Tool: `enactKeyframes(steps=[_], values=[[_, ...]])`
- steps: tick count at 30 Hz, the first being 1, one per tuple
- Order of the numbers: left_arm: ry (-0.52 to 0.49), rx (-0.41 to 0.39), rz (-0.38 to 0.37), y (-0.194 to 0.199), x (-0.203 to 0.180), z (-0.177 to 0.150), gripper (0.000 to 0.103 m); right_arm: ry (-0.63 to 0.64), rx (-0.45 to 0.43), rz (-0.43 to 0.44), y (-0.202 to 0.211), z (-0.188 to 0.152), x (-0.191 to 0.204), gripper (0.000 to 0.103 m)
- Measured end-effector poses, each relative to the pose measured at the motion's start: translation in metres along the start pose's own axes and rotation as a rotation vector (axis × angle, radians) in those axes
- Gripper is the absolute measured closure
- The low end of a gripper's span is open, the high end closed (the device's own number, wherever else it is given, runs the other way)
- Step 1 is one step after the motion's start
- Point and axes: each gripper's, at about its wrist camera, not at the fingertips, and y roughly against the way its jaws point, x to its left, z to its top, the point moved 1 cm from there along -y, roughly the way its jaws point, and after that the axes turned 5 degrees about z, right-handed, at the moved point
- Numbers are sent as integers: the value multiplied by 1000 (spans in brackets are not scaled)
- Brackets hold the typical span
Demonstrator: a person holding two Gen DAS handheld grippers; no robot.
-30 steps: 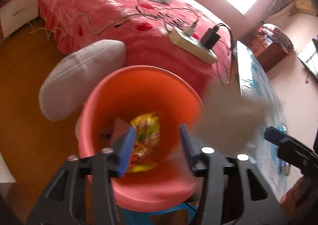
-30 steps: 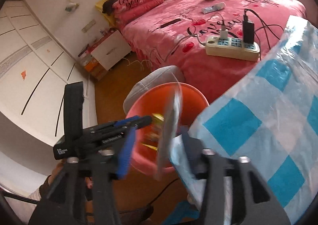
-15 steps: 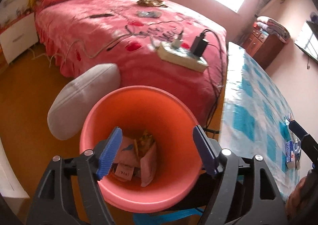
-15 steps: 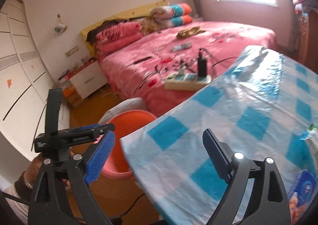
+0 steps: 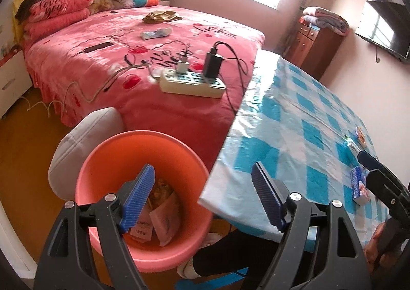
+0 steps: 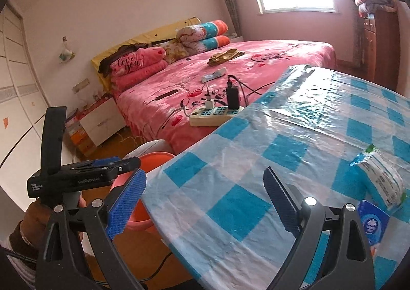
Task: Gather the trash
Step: 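Move both open tools back over the table toward the tissue box, then close the left gripper on the blue Vinda tissue box while the right tool approaches the white carton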
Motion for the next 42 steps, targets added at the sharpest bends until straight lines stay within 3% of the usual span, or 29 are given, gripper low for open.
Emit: enactKeyframes(steps=[42], values=[[-222, 13, -85, -2, -148, 2, 20, -133, -131, -83, 80, -13, -85, 8]])
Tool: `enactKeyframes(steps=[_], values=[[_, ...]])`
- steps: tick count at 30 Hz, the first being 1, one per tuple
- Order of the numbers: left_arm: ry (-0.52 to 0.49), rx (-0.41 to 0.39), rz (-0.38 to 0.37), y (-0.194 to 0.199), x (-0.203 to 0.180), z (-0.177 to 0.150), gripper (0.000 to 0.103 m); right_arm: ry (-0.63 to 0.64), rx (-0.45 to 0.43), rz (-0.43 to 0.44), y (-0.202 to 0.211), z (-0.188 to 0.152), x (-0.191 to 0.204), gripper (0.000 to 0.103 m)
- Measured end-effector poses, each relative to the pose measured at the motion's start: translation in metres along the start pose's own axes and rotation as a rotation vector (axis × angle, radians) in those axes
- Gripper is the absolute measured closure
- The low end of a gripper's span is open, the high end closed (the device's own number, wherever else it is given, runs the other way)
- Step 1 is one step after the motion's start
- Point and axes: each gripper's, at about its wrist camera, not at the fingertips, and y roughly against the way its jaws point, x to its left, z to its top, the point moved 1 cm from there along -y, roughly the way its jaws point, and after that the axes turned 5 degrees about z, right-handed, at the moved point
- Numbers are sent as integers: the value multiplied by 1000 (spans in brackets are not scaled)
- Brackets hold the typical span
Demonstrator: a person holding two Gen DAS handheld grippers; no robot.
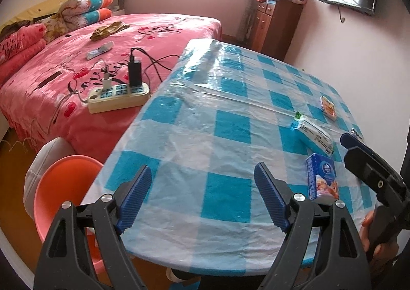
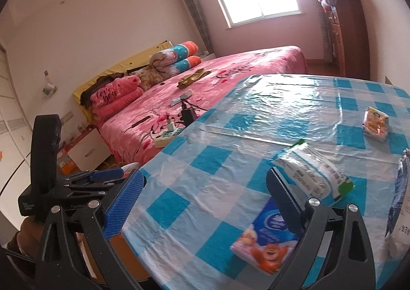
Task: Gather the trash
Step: 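Close the left gripper on the blue Vinda tissue box while the right tool approaches the white carton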
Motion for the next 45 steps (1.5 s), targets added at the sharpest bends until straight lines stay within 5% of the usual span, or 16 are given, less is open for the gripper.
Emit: enactKeyframes(steps=[27, 45], values=[[-206, 27, -85, -16, -91, 5, 20, -113, -83, -113, 50, 8, -70, 8], [-312, 137, -210, -29, -145, -10, 20, -187, -152, -243, 84, 5, -113, 8]])
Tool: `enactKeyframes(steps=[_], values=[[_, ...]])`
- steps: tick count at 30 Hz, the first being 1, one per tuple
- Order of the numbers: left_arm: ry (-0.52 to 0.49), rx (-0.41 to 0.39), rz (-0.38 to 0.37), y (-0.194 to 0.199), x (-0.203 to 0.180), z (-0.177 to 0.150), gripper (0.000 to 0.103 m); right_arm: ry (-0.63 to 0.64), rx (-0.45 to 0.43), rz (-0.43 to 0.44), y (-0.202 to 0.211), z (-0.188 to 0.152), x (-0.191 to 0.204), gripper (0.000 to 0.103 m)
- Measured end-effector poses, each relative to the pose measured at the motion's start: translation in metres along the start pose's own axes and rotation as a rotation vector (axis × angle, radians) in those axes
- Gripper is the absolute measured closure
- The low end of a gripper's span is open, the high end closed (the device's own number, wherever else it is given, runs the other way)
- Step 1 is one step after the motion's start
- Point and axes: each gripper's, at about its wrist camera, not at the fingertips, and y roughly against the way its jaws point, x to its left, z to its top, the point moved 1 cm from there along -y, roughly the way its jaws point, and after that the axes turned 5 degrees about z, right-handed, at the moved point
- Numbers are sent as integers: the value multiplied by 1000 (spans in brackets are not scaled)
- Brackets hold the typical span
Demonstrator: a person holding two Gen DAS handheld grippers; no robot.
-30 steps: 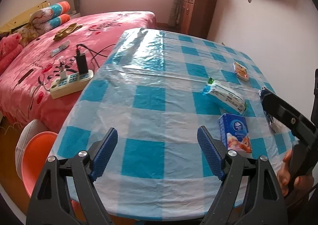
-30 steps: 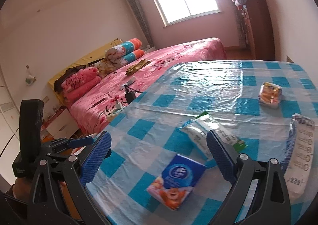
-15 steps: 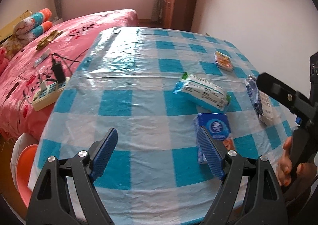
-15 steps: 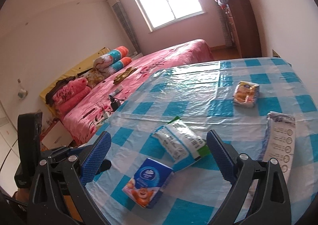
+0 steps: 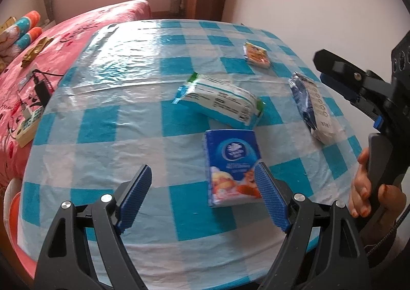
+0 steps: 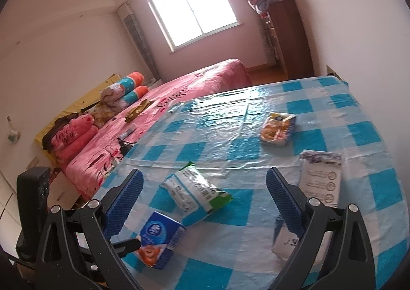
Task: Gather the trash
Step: 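Close the left gripper on the blue Vinda tissue box while the right tool approaches the white carton, then hold the Vinda box in the left gripper while the right gripper grasps and lifts the white carton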
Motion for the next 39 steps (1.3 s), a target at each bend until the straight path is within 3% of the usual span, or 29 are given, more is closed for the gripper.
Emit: enactKeyframes(steps=[11, 15, 22, 31, 37, 39], values=[[-35, 50, -29, -15, -21, -4, 20, -41, -52, -157, 14, -2, -21, 8], [-42, 54, -26, -19, -26, -3, 20, -89, -41, -190, 14, -7, -35, 8], [-30, 61, -1, -26, -26, -3, 20, -155, 27, -327, 4, -12, -64, 8], [-24, 48, 20, -32, -26, 0, 25, -181, 100, -334, -11, -20, -79, 8], [-47, 31, 57, -34, -30, 1, 35, -176, 128, -340, -19, -20, -82, 8], [-55, 24, 73, -34, -30, 1, 43, -173, 136, -341, -21, -20, -83, 8]])
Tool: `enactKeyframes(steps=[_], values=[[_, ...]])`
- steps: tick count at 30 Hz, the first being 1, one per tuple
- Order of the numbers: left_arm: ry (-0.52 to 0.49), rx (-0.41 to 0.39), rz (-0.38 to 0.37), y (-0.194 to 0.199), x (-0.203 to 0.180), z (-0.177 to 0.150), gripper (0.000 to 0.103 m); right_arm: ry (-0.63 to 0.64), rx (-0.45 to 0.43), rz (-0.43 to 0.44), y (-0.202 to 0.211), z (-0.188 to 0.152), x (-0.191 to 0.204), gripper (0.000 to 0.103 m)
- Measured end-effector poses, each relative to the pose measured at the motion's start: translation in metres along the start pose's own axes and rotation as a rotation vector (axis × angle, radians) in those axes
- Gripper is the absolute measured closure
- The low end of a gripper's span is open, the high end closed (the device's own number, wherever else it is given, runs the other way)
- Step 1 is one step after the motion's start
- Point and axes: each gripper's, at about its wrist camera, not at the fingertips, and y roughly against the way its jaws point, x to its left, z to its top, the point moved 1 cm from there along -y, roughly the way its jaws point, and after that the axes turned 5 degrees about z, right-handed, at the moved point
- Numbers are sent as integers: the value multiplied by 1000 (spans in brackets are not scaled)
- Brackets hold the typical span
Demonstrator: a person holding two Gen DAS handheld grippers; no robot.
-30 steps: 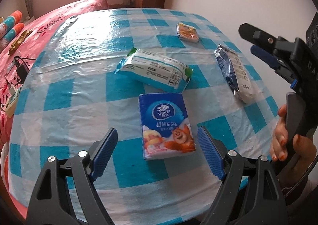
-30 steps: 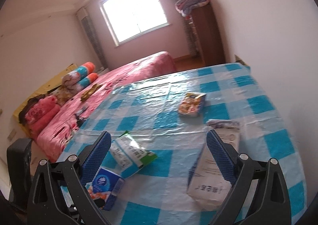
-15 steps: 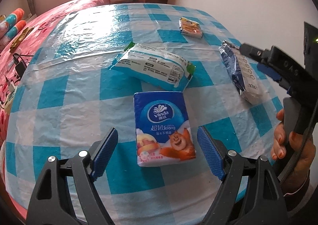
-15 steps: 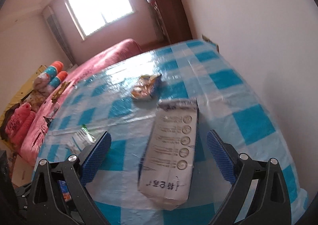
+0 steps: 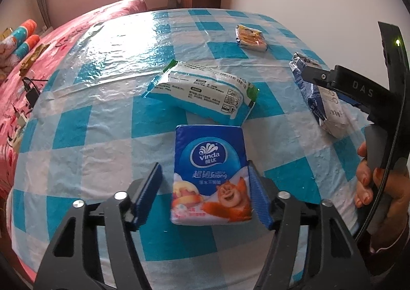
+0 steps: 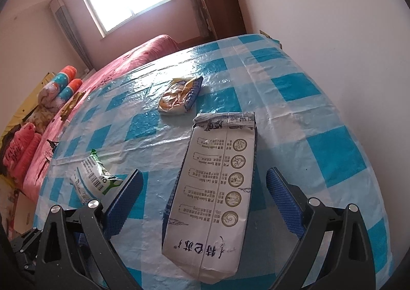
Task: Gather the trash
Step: 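Hold the Vinda box in the left gripper while the right gripper grasps and lifts the white carton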
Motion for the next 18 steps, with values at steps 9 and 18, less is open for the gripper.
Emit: enactKeyframes(steps=[9, 18], values=[[32, -18, 1, 0, 5, 0, 50, 17, 33, -10, -7, -1, 3, 23], [68, -26, -28, 2, 10, -2, 50, 34, 40, -8, -7, -1, 2, 42]])
